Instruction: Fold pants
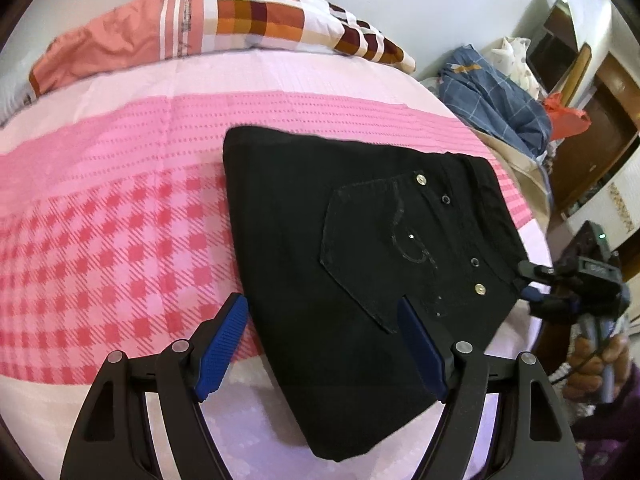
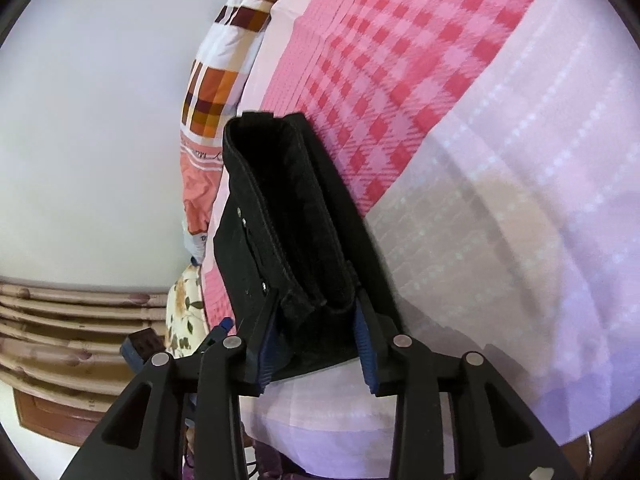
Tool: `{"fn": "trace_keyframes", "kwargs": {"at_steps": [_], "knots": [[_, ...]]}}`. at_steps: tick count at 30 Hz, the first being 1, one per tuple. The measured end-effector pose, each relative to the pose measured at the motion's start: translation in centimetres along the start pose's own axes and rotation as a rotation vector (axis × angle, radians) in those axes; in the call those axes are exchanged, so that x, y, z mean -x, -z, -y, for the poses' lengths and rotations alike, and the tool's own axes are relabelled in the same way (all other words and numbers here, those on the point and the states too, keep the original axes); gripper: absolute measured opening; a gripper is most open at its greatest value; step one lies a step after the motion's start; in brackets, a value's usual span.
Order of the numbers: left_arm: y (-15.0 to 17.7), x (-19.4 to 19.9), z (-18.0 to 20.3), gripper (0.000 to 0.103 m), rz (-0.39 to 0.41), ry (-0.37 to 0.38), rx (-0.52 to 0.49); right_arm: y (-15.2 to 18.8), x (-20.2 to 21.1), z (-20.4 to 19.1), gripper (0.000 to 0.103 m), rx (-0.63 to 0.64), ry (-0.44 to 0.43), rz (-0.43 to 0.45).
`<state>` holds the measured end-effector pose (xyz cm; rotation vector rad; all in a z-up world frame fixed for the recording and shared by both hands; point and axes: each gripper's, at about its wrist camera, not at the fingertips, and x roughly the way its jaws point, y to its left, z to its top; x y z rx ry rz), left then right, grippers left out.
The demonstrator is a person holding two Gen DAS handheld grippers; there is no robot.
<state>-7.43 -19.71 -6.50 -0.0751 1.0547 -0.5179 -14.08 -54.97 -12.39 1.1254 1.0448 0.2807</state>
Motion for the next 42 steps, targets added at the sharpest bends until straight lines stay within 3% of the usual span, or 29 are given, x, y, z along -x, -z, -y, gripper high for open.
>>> {"fn": "trace_keyframes", "kwargs": {"at_steps": [3,8,13,17,26,32,37,42], "knots": [[-0.4,0.4,0.7,0.079,0.029,-0.044,-0.041,-0.1,1.0,-0.8,0.046,0.05,0.08,0.036],[-0.7,1.0,1.6,0.084,0.072,-0.111,-0.091,-0.5,2.1,-4.3,0.048,0.202,0.145,0.123],[-0.8,1.5,1.8,0.088,0.097,-0.158,-0.098,-0.1,1.2,-8.0,0.053,0.357,0.189,0.144],[-0.7,2.1,1.9,0.094,0.125,-0.211,-0.104,0.5,-0.1,-9.6,0.065,0.43,0.219,0.142],[-0.6,1.9,2.1,0.097,0.123,-0.262,-0.113,0.2,-0.8,-9.8,0.067,0.417,0.217,0.153],[-0.4,1.6,2.6,0.097,0.119,-0.333,-0.14,-0.1,-0.5,-9.7,0.078,0.417,0.239,0.18],[-0.3,1.4,2.9,0.097,0.128,-0.388,-0.163,-0.4,-0.3,-9.2,0.079,0.437,0.293,0.203],[-0.4,0.8,2.6,0.098,0.112,-0.388,-0.157,-0.7,-0.7,-8.3,0.083,0.453,0.36,0.198]]}}
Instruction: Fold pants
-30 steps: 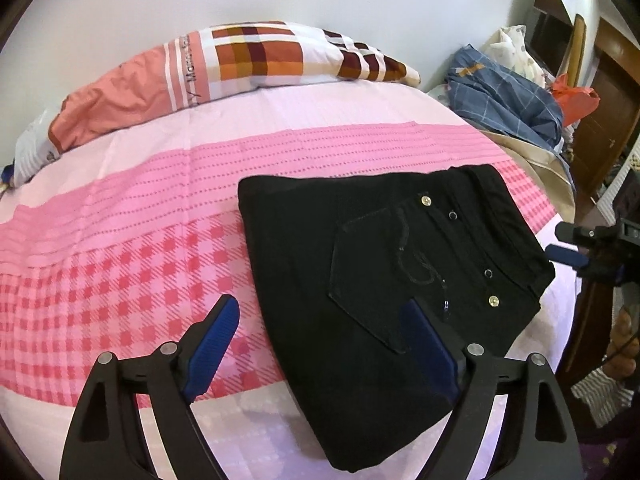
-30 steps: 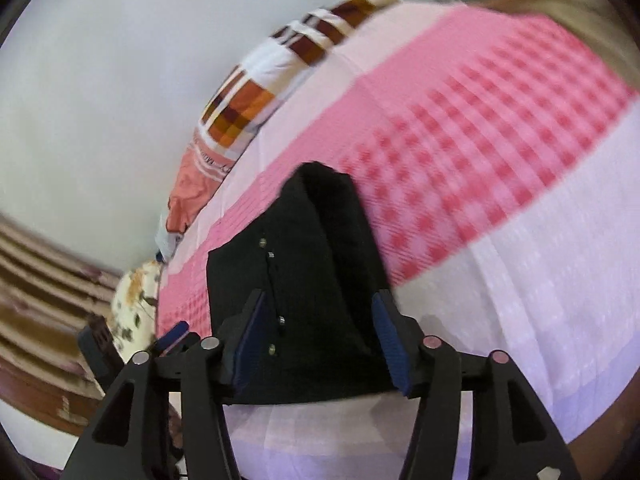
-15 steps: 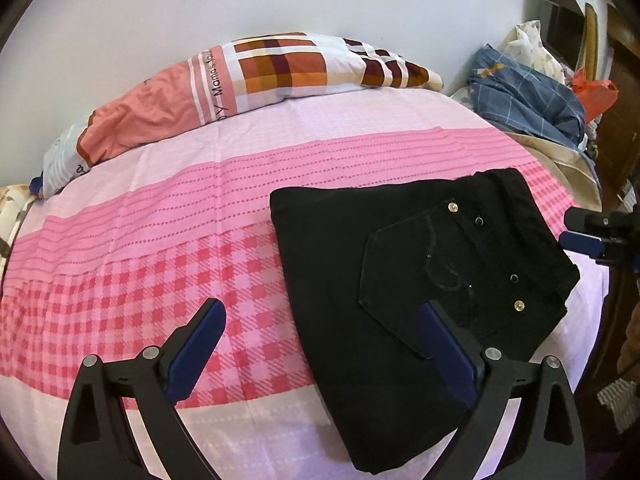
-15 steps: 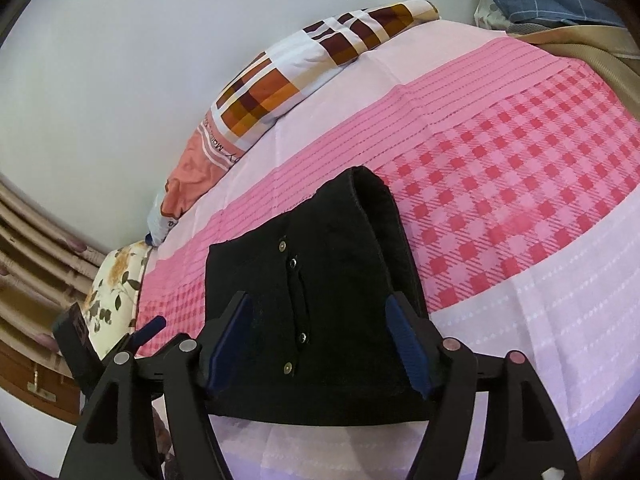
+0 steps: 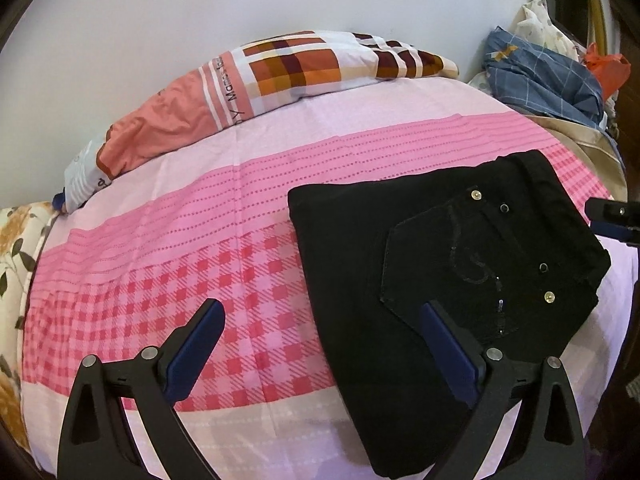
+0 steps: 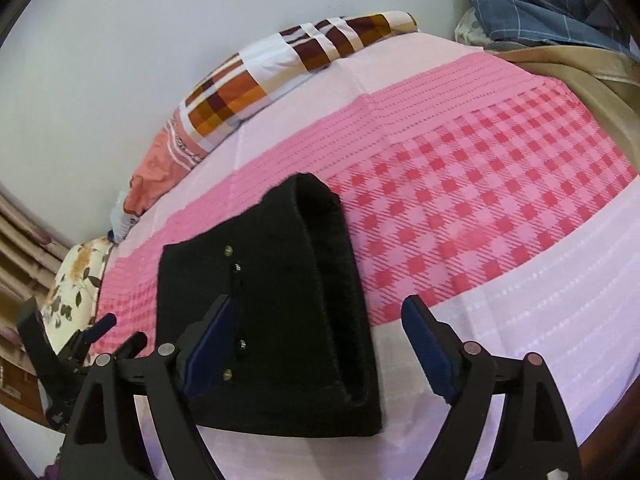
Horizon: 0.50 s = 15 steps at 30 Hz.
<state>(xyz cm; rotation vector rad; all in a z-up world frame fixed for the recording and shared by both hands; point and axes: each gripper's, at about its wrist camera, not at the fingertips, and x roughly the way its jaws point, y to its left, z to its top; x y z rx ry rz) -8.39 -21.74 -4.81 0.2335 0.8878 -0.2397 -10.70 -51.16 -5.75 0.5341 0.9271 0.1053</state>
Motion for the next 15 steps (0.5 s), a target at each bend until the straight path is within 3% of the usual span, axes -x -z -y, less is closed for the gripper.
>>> {"fn": "trace_keyframes", "kwargs": {"at_steps": [9,15], "knots": [[-0.1,-2.2,-0.3,0.098,-0.064,0.037,0.018,0.6,-1.7,1.4,0.087,-0.038,-0.018,-0.046],[-0.2,-3.1,-0.1,0.098,-0.082,0.069,-0.003,0.7,-2.2,0.7,0.087,0.004,-0.022,-0.04]]}}
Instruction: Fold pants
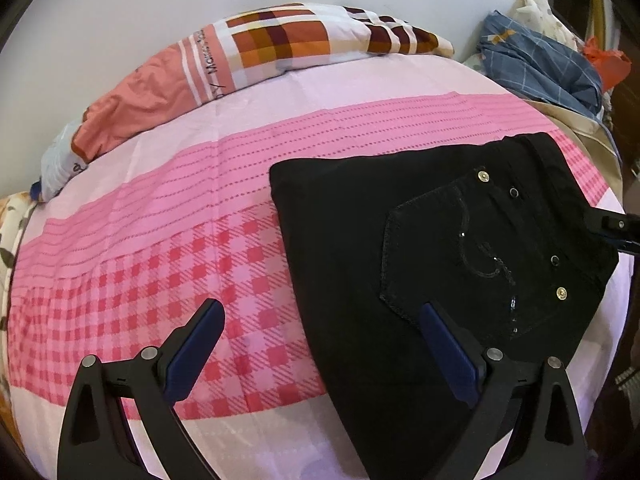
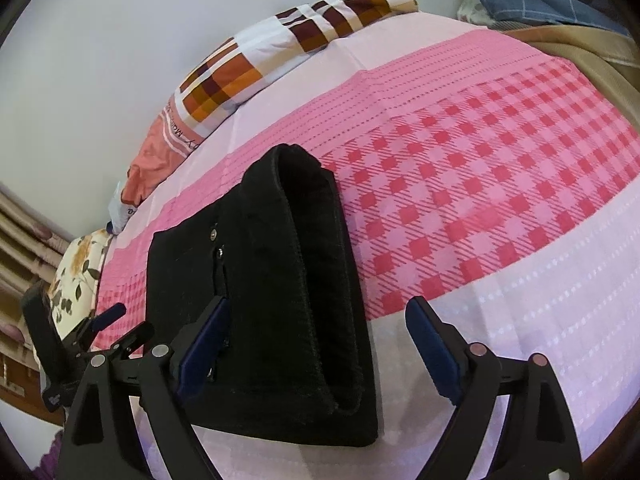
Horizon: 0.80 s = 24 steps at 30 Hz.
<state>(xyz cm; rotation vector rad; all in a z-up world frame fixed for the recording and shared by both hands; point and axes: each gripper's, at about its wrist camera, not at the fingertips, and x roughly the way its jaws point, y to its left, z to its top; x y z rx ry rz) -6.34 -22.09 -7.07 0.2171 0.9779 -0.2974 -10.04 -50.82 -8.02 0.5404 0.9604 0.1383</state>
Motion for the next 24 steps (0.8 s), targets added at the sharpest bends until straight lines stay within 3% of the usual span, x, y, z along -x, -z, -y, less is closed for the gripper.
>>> {"fn": "trace_keyframes", "kwargs": {"at_steps": [4,16,24], "knots": [[0.0,-0.7,-0.2,0.098,-0.017,0.061,0.012,0.1,-0.6,-0.1,0.087,0.007,-0.001,-0.015],[0.2,-2.5,-0.3,0.098,-0.069,0.143,0.022,0.3,-1.8,0.0,0.087,0.011,-0.016,-0.037],[0.3,-3.4,-0.9,0.098,-0.094,0.213,0.064,0.2,-2.1,0.0,0.095,0.016,-0.035,-0.039]]}}
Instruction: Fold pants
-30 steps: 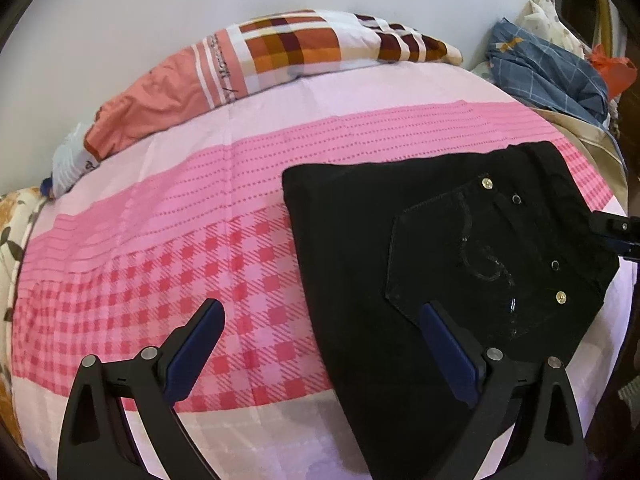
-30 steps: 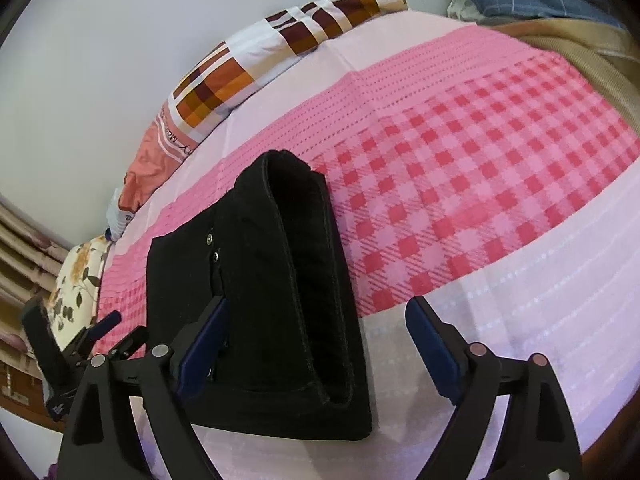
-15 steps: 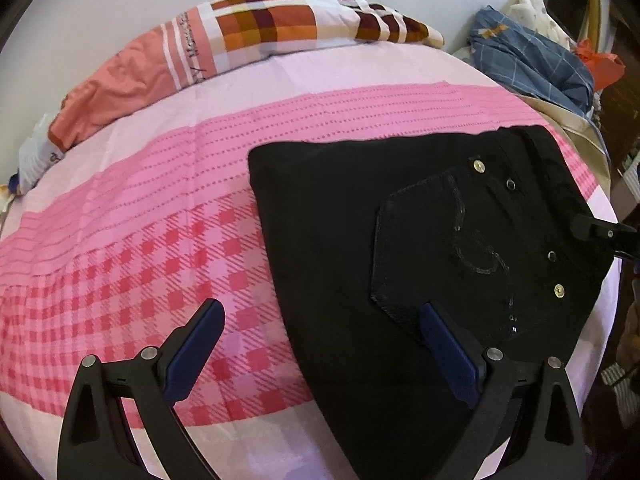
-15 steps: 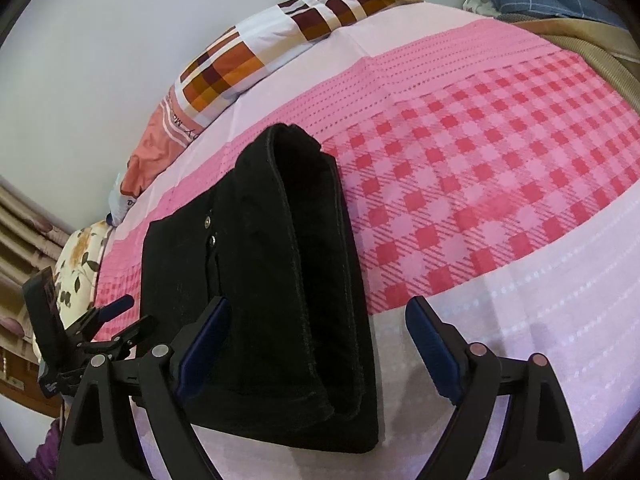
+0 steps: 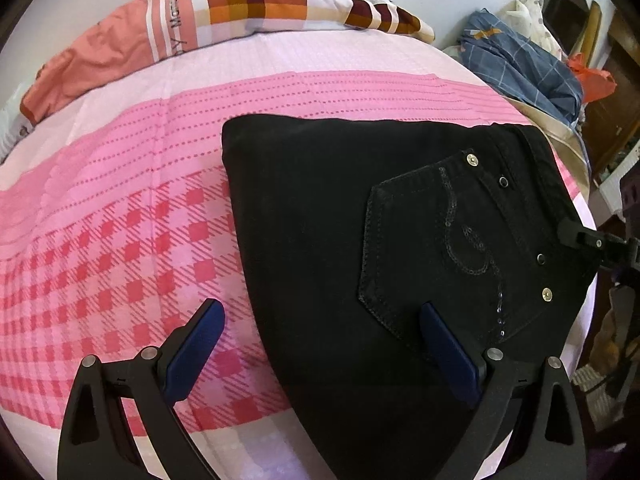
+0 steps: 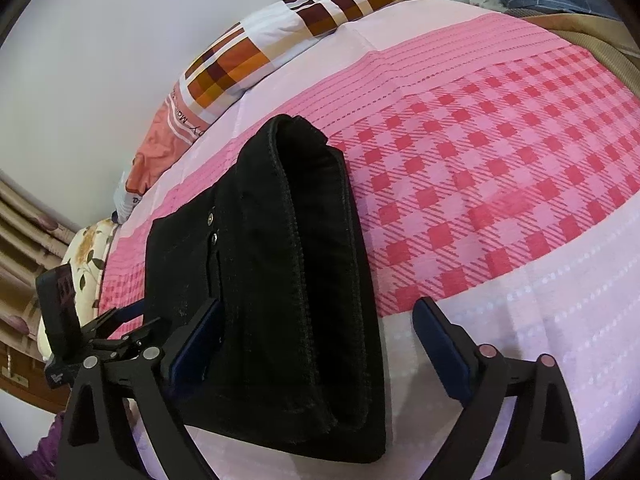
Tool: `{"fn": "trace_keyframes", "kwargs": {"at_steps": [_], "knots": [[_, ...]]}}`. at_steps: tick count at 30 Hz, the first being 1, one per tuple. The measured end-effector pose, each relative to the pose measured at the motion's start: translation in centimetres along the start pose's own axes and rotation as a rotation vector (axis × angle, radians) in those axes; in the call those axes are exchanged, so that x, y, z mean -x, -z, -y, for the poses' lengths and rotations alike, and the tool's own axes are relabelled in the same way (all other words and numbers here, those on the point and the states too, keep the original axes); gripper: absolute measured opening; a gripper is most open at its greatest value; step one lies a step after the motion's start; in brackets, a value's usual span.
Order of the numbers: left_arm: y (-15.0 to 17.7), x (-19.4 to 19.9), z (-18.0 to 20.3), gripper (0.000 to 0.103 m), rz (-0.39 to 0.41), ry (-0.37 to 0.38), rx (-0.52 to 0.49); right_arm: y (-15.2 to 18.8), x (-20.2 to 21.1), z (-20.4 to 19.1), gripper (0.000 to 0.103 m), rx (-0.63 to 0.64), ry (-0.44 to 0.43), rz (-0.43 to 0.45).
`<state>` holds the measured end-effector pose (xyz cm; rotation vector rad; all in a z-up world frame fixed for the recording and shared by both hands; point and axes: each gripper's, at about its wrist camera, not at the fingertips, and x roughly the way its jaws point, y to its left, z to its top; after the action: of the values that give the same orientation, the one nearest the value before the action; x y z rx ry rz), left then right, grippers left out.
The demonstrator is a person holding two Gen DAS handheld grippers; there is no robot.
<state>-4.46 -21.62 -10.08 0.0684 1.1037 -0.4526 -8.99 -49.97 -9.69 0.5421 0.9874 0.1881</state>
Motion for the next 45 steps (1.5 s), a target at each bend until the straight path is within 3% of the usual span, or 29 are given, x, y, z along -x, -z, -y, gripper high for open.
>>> {"fn": "trace_keyframes", "kwargs": {"at_steps": [5,13,36,45], "knots": [[-0.2,-0.5,-0.3,0.099,-0.008,0.051,0.015,0.1,-0.4,-0.6,0.102,0.027,0.006,-0.002],[-0.6,-1.0,0.3,0.103,-0.01,0.044,-0.039,0.2,-0.4,-0.7,0.103,0.037,0.011,-0.002],[-0.6,-1.3,1.0,0.103,0.002,0.025,-0.057,0.4,-0.7,-1.0,0.103,0.103,0.026,0.011],[-0.3,-1.1,1.0,0.103,0.018,0.022,-0.064,0.1,-0.2,-0.2,0.103,0.063,-0.04,0.019]]}}
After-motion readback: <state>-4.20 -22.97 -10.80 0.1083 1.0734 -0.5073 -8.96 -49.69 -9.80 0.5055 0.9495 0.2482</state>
